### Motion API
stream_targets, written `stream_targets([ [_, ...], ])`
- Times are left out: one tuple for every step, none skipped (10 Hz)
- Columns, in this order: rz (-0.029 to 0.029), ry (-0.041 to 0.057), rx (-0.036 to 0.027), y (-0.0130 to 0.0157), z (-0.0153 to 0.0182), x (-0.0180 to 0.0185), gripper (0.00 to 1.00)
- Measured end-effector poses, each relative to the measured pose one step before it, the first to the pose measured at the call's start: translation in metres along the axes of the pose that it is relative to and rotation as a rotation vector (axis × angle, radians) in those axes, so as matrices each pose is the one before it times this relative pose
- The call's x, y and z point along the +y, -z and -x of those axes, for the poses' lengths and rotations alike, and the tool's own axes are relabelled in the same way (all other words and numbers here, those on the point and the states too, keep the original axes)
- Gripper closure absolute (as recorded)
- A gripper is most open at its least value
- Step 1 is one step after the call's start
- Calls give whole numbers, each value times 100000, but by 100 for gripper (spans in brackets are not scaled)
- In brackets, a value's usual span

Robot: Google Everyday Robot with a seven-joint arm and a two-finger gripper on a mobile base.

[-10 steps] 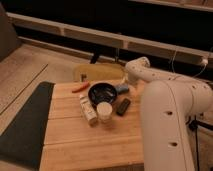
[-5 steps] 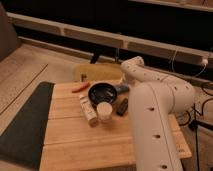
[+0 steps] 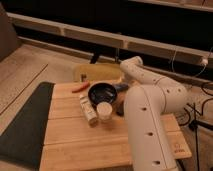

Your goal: Place the white sponge in the ceramic cup

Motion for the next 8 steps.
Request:
stream_targets([
  [736,-821,-1421,454,552,-258,98],
  [659,-616,-1179,389,420,-38,100],
  [979,-860,-1912,592,634,10,100],
  [1021,-716,-3055,1011,1019,60,100],
  [1070,-489,-3048,1083,1060,130,100],
  [1093,-57,-3245,1206,1060,161,100],
  [2027,544,-5194,2143,1567,406,100],
  [1263,496,-2699,1211,708,264,100],
])
